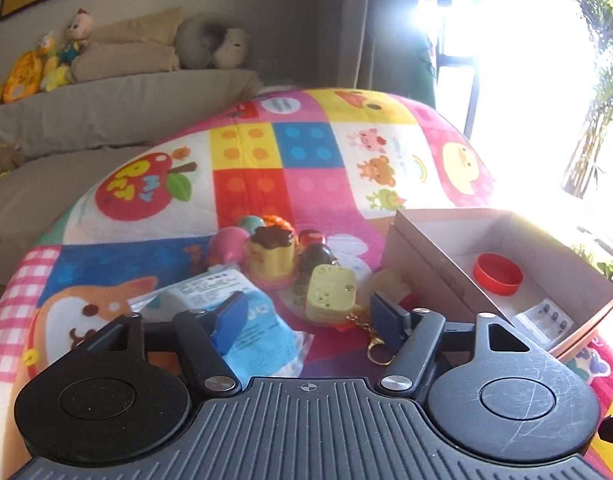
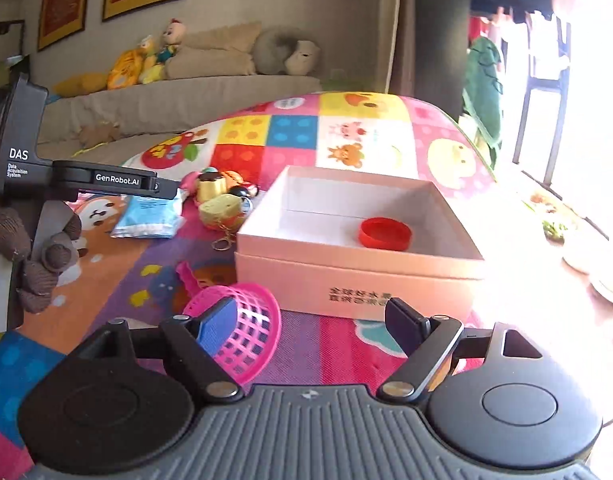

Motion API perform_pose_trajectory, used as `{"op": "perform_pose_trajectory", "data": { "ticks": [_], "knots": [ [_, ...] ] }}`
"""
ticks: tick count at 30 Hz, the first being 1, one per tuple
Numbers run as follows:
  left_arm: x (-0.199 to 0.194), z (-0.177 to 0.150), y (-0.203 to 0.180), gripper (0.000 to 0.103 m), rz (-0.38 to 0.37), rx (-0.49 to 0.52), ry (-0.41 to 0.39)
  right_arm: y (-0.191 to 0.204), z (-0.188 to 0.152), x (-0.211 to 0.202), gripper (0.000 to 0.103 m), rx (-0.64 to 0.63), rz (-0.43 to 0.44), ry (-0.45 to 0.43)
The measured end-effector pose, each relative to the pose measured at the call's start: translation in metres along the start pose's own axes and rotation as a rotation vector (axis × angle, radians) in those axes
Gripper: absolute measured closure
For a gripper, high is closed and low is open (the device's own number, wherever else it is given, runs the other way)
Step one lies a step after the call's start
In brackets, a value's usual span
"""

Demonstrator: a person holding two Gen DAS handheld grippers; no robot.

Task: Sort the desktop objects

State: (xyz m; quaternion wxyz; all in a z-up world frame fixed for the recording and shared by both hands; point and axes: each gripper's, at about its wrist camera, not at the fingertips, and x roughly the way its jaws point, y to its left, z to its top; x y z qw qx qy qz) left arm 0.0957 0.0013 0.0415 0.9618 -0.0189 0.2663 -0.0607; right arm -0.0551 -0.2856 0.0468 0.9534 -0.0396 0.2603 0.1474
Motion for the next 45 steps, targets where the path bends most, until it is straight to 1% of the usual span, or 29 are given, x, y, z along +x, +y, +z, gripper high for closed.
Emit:
{"op": "perform_pose_trajectory", "data": {
  "ticks": [2, 5, 6, 7, 9, 10, 11, 12, 14, 15, 18, 20, 26, 28, 31, 33, 35, 36, 38, 40, 42, 43, 45],
  "knots": [
    [0.022, 0.008, -0.01, 0.032, -0.01, 0.038, 0.029, -0.012, -0.006, 0.005, 0.021, 0.067, 0.003, 0.001],
    [0.055, 0.015, -0.02, 0.033, -0.009, 0.08, 0.1, -0.026, -0.014, 0.004, 0.02, 0.139, 0.009, -0.031],
    [0.065, 0.016, -0.022, 0.036, -0.004, 0.087, 0.128, -0.028, -0.015, 0.003, 0.019, 0.152, 0.012, -0.045],
    [0.074, 0.015, -0.023, 0.037, -0.002, 0.095, 0.153, -0.03, -0.016, 0.001, 0.016, 0.163, 0.013, -0.062],
    [0.081, 0.016, -0.023, 0.041, -0.009, 0.104, 0.147, -0.033, -0.018, -0.001, 0.008, 0.185, 0.015, -0.084],
    [0.084, 0.017, -0.024, 0.045, -0.005, 0.113, 0.164, -0.034, -0.017, -0.001, 0.008, 0.195, 0.015, -0.087],
    [0.086, 0.017, -0.024, 0.052, -0.001, 0.113, 0.177, -0.035, -0.017, 0.0, 0.006, 0.202, 0.018, -0.087],
    [0.087, 0.017, -0.022, 0.055, -0.005, 0.108, 0.184, -0.038, -0.018, 0.0, 0.006, 0.212, 0.024, -0.086],
    [0.087, 0.015, -0.019, 0.06, -0.01, 0.111, 0.196, -0.04, -0.019, 0.0, 0.005, 0.227, 0.029, -0.084],
    [0.084, 0.013, -0.018, 0.06, -0.011, 0.117, 0.192, -0.04, -0.019, 0.001, 0.005, 0.232, 0.031, -0.084],
    [0.069, 0.008, -0.015, 0.06, 0.01, 0.132, 0.183, -0.043, -0.019, 0.001, 0.003, 0.251, 0.034, -0.091],
    [0.049, 0.006, -0.014, 0.06, 0.0, 0.124, 0.157, -0.044, -0.02, 0.001, 0.003, 0.261, 0.031, -0.094],
    [-0.043, 0.003, -0.019, 0.06, -0.113, 0.097, 0.031, -0.042, -0.019, 0.003, 0.0, 0.265, 0.015, -0.085],
    [-0.067, -0.005, -0.021, 0.06, -0.138, 0.095, 0.009, -0.041, -0.019, 0.004, 0.0, 0.259, 0.01, -0.082],
    [-0.089, -0.025, -0.022, 0.06, -0.158, 0.097, -0.001, -0.04, -0.019, 0.004, 0.0, 0.253, 0.004, -0.074],
    [-0.1, -0.042, -0.019, 0.059, -0.146, 0.092, 0.0, -0.04, -0.019, 0.005, 0.0, 0.252, -0.004, -0.069],
    [-0.111, -0.059, -0.012, 0.059, -0.116, 0.073, 0.009, -0.039, -0.02, 0.005, 0.0, 0.25, -0.008, -0.067],
    [-0.116, -0.067, -0.006, 0.054, -0.108, 0.054, 0.022, -0.039, -0.02, 0.004, 0.0, 0.248, -0.011, -0.067],
    [-0.125, -0.081, 0.006, 0.054, -0.057, 0.032, 0.056, -0.038, -0.02, 0.005, 0.0, 0.241, -0.017, -0.06],
    [-0.13, -0.091, 0.017, 0.054, -0.007, 0.03, 0.081, -0.036, -0.019, 0.006, 0.0, 0.233, -0.021, -0.051],
    [-0.135, -0.093, 0.029, 0.045, -0.017, 0.008, 0.1, -0.035, -0.019, 0.007, 0.0, 0.221, -0.021, -0.042],
    [-0.137, -0.093, 0.033, 0.043, -0.027, -0.006, 0.101, -0.034, -0.019, 0.008, 0.0, 0.215, -0.02, -0.039],
    [-0.138, -0.091, 0.034, 0.028, -0.052, -0.022, 0.099, -0.032, -0.019, 0.007, 0.0, 0.207, -0.022, -0.039]
  ]
}}
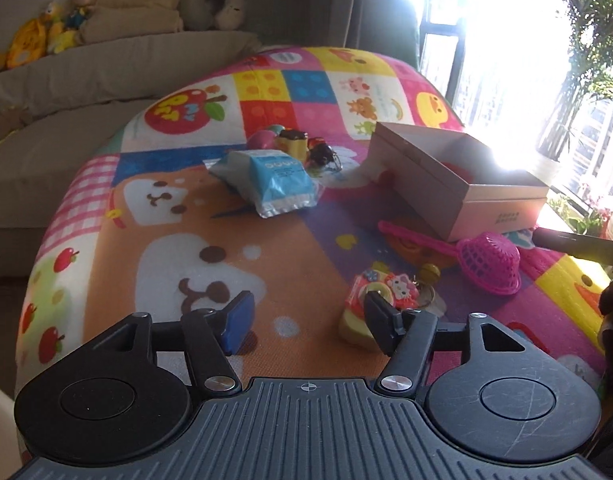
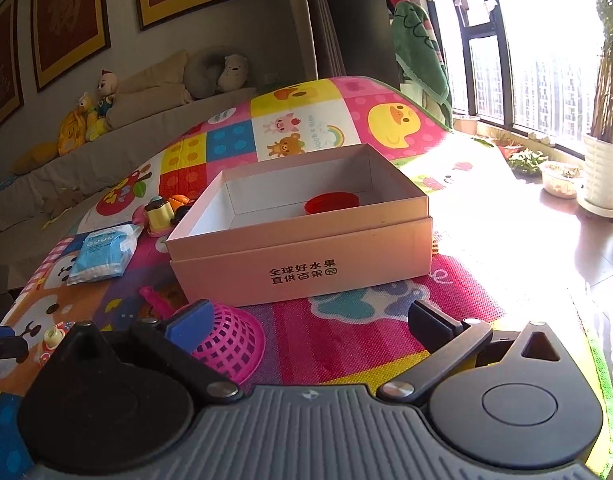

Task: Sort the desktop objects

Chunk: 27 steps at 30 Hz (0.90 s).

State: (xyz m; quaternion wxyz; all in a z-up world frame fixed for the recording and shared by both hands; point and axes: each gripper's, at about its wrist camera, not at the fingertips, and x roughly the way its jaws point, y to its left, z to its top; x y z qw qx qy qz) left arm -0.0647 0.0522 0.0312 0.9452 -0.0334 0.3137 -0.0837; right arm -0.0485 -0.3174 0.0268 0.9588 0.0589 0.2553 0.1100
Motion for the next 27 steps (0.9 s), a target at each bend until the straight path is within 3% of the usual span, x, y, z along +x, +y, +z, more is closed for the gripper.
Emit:
{"op": "perform_pose_trajectory", "data": {
  "ticks": [4, 7, 11, 16, 17, 20, 21, 23, 27],
  "knots": [
    [0.011, 0.0, -0.016, 0.023, -0.06, -0.002, 0.023, 0.006, 0.002, -0.002, 0.0, -0.05, 0.034, 0.002],
    [0.021, -0.007, -0.035, 0.017, -0.063, 0.071, 0.051, 0.024, 0.007, -0.001, 0.0, -0.143, 0.136, 0.04],
    [0.027, -0.014, -0.038, 0.016, 0.044, 0.137, 0.067, 0.06, 0.011, 0.016, 0.0, -0.315, 0.194, 0.112],
    [0.026, -0.009, -0.008, 0.013, 0.246, 0.125, 0.05, 0.077, 0.013, 0.043, 0.0, -0.374, 0.218, 0.185],
    [0.023, -0.007, -0.002, 0.013, 0.221, 0.103, 0.05, 0.077, 0.013, 0.046, 0.0, -0.368, 0.224, 0.196],
    [0.017, -0.002, 0.008, 0.008, 0.014, 0.006, 0.062, 0.077, 0.012, 0.051, 0.001, -0.336, 0.247, 0.235],
    [0.017, 0.0, 0.006, 0.008, -0.027, -0.014, 0.059, 0.077, 0.011, 0.05, 0.008, -0.332, 0.254, 0.241],
    [0.025, 0.005, -0.002, 0.008, -0.029, -0.026, 0.063, 0.078, 0.009, 0.048, 0.023, -0.343, 0.26, 0.256],
    [0.049, 0.016, -0.024, 0.01, 0.027, -0.048, 0.065, 0.081, 0.003, 0.037, 0.027, -0.367, 0.245, 0.26]
  ]
}}
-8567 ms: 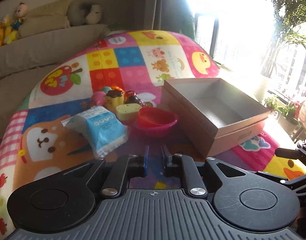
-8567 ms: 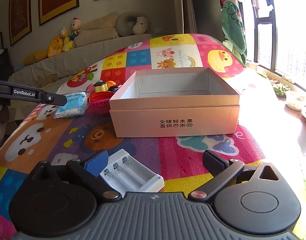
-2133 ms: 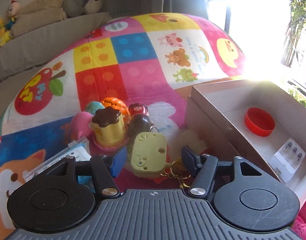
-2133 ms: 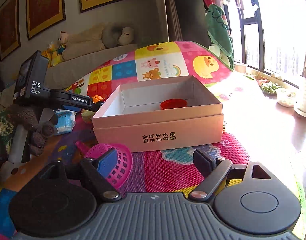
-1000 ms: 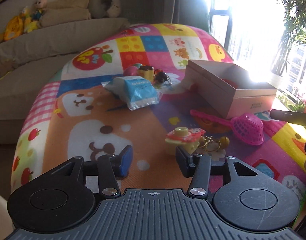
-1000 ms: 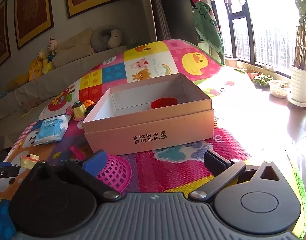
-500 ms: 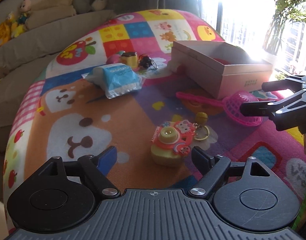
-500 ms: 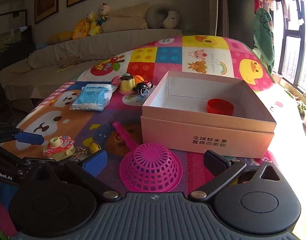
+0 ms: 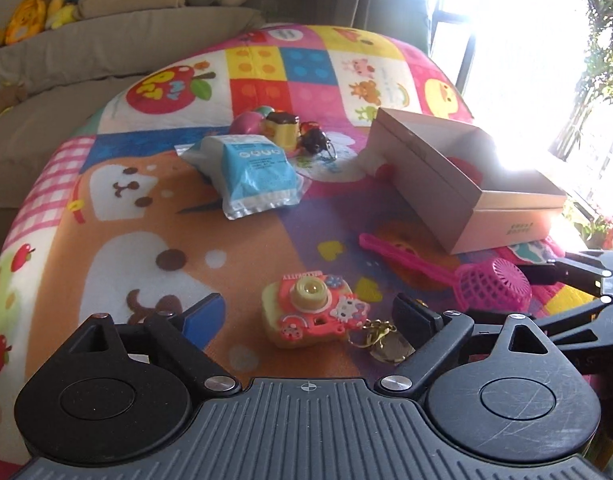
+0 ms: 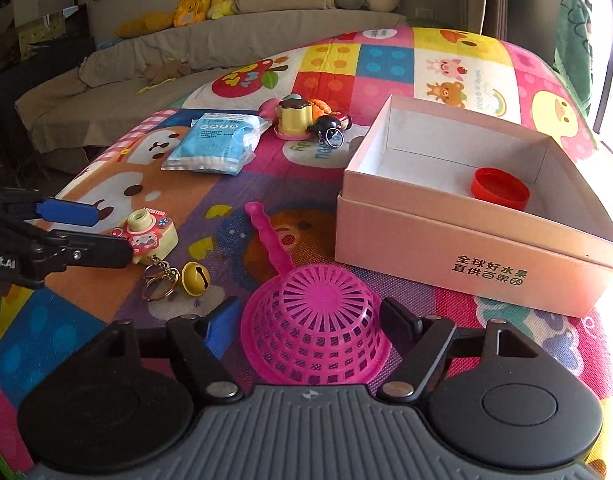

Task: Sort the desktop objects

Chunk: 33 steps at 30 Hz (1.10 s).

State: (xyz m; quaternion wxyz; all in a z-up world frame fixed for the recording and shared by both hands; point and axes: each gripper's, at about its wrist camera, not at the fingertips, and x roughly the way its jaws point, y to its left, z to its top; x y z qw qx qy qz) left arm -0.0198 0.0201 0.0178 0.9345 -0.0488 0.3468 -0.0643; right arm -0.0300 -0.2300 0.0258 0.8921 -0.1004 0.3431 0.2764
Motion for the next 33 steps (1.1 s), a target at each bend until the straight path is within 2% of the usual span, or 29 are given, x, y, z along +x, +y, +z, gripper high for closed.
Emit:
{"op": "perform_pose_trajectory", "data": {
  "ticks": [5, 7, 10, 12, 13, 15, 17, 19, 21, 23, 28, 29, 30, 33],
  "knots": [
    [0.014, -0.004, -0.016, 0.014, 0.073, 0.045, 0.013, 0.005, -0.013, -0.016, 0.027, -0.01, -0.008, 0.007],
    [0.015, -0.004, -0.012, 0.014, 0.044, 0.008, 0.02, 0.007, -0.019, -0.021, 0.027, -0.025, -0.015, 0.003],
    [0.011, 0.002, -0.004, 0.013, -0.048, -0.059, 0.033, 0.011, -0.025, -0.024, 0.026, -0.056, -0.031, -0.014],
    [0.009, 0.003, -0.002, 0.008, -0.14, -0.073, 0.078, 0.01, -0.027, -0.023, 0.022, -0.041, -0.04, -0.026],
    [0.008, 0.001, -0.002, 0.008, -0.193, -0.074, 0.102, 0.007, -0.028, -0.022, 0.017, -0.024, -0.043, -0.029],
    [0.002, -0.005, -0.004, 0.008, -0.301, -0.063, 0.136, 0.001, -0.028, -0.021, 0.015, 0.016, -0.031, -0.022],
    [-0.006, -0.011, -0.008, 0.008, -0.361, -0.028, 0.137, -0.001, -0.029, -0.022, 0.014, 0.031, -0.039, -0.027],
    [-0.015, -0.014, -0.01, 0.008, -0.341, 0.026, 0.097, -0.001, -0.03, -0.023, 0.014, 0.034, -0.041, -0.03],
    [-0.016, -0.012, -0.01, 0.008, -0.261, 0.068, 0.073, -0.001, -0.03, -0.022, 0.014, 0.038, -0.04, -0.031],
    [-0.01, -0.007, -0.005, 0.008, -0.212, 0.052, 0.077, -0.003, -0.03, -0.021, 0.014, 0.05, -0.034, -0.029],
    [0.008, -0.004, -0.005, 0.008, -0.192, 0.032, 0.052, -0.02, -0.032, -0.028, 0.014, 0.166, -0.045, -0.072],
    [0.009, -0.005, -0.007, 0.008, -0.209, 0.034, 0.059, -0.029, -0.033, -0.031, 0.014, 0.217, -0.049, -0.083],
    [0.009, -0.007, -0.012, 0.007, -0.256, 0.041, 0.076, -0.037, -0.034, -0.033, 0.014, 0.26, -0.058, -0.09],
    [-0.007, -0.014, -0.03, 0.007, -0.449, 0.135, 0.099, -0.055, -0.04, -0.04, 0.014, 0.321, -0.123, -0.113]
  ]
}}
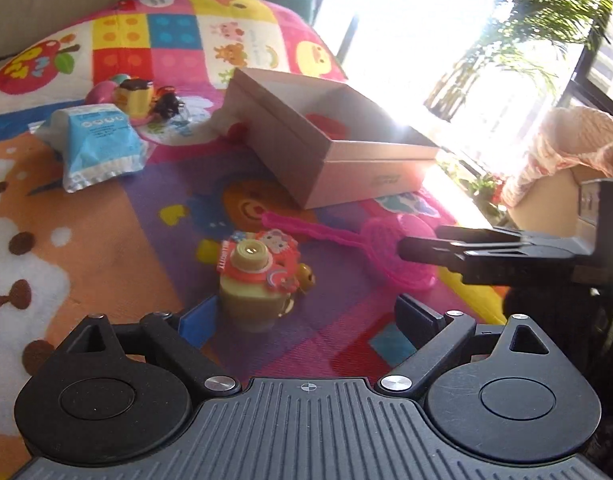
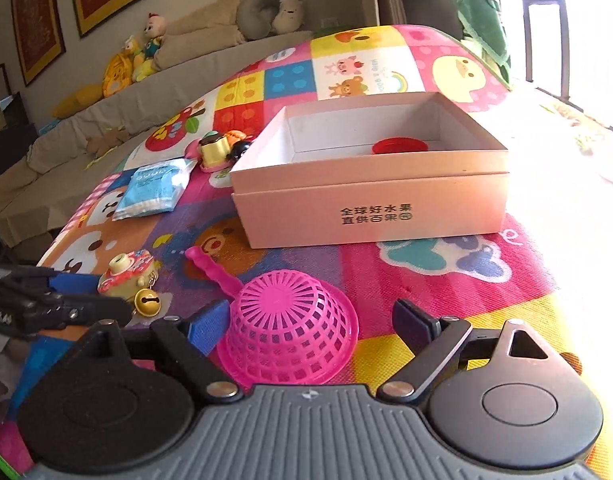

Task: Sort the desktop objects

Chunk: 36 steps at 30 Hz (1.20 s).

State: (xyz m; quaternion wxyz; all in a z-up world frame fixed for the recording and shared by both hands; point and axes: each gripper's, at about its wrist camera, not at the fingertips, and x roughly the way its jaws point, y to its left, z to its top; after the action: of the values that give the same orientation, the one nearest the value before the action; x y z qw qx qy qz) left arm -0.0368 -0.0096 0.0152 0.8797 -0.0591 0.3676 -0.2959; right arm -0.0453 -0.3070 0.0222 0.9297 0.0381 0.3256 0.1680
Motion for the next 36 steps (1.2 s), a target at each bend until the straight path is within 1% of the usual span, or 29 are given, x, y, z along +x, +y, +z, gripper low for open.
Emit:
{"op": "perform_pose_trajectory", "data": {
  "ticks": [1, 2, 3, 4, 6, 7, 8, 10, 13, 16, 18, 20, 22, 24, 25, 26, 27, 29, 32, 34, 36],
  "knots": [
    [-0.004, -0.002, -0.008, 0.007, -0.031, 0.044, -0.008, -0.006, 0.0, -0.001, 0.014, 0.014, -0.016, -0.007],
    [-0.009, -0.003, -0.015, 0.007, -0.028, 0.087, -0.027, -0.012, 0.001, -0.002, 0.014, 0.034, -0.025, -0.009],
    [-0.012, -0.003, -0.019, 0.007, 0.0, 0.12, -0.045, -0.017, 0.001, -0.001, 0.014, 0.059, -0.029, -0.008],
    [-0.013, -0.002, -0.021, 0.007, 0.047, 0.142, -0.06, -0.022, 0.001, 0.0, 0.013, 0.089, -0.026, -0.007],
    [-0.008, 0.001, -0.019, 0.007, 0.164, 0.176, -0.078, -0.024, 0.002, 0.001, 0.012, 0.107, -0.021, -0.01],
    [-0.004, 0.004, -0.017, 0.007, 0.199, 0.194, -0.066, -0.023, 0.002, 0.001, 0.011, 0.103, -0.022, -0.011],
    [0.0, 0.005, -0.015, 0.007, 0.211, 0.213, -0.049, -0.021, 0.001, 0.002, 0.011, 0.094, -0.022, -0.011],
    [0.009, 0.01, -0.01, 0.007, 0.179, 0.256, -0.024, -0.019, 0.0, 0.001, 0.01, 0.079, -0.019, -0.012],
    [0.021, 0.018, -0.011, 0.007, 0.088, 0.315, -0.015, -0.02, -0.001, 0.0, 0.009, 0.08, -0.019, -0.016],
    [0.039, 0.024, -0.015, 0.006, 0.044, 0.37, -0.004, -0.022, 0.0, 0.0, 0.008, 0.095, -0.017, -0.018],
    [0.05, 0.027, -0.011, 0.006, 0.022, 0.353, 0.029, -0.023, 0.0, -0.001, 0.008, 0.104, -0.011, -0.021],
    [0.055, 0.026, -0.007, 0.006, -0.007, 0.291, 0.074, -0.024, 0.0, -0.002, 0.007, 0.112, -0.008, -0.027],
    [0.045, 0.018, -0.008, 0.005, -0.031, 0.252, 0.079, -0.026, -0.001, -0.004, 0.007, 0.117, -0.002, -0.036],
    [0.03, 0.01, -0.013, 0.003, -0.099, 0.228, 0.08, -0.026, -0.001, -0.004, 0.006, 0.118, 0.002, -0.039],
    [0.019, 0.003, -0.017, 0.003, -0.151, 0.214, 0.077, -0.026, -0.001, -0.004, 0.006, 0.116, 0.004, -0.037],
    [0.01, -0.002, -0.02, 0.002, -0.181, 0.213, 0.075, -0.025, -0.001, -0.003, 0.005, 0.114, 0.005, -0.035],
    [0.004, -0.006, -0.023, 0.002, -0.19, 0.219, 0.069, -0.025, -0.001, -0.003, 0.005, 0.111, 0.006, -0.034],
    [-0.003, -0.015, -0.032, 0.002, -0.136, 0.238, 0.049, -0.024, -0.001, -0.003, 0.005, 0.104, 0.008, -0.039],
    [0.006, -0.02, -0.042, 0.002, 0.008, 0.261, 0.04, -0.023, -0.001, -0.004, 0.005, 0.097, 0.012, -0.042],
    [0.013, -0.02, -0.047, 0.009, 0.043, 0.255, 0.036, -0.021, -0.001, -0.004, 0.005, 0.083, 0.016, -0.035],
    [0.021, -0.019, -0.053, 0.029, 0.086, 0.264, 0.046, -0.017, 0.001, -0.004, 0.005, 0.034, 0.027, -0.028]
  ]
}}
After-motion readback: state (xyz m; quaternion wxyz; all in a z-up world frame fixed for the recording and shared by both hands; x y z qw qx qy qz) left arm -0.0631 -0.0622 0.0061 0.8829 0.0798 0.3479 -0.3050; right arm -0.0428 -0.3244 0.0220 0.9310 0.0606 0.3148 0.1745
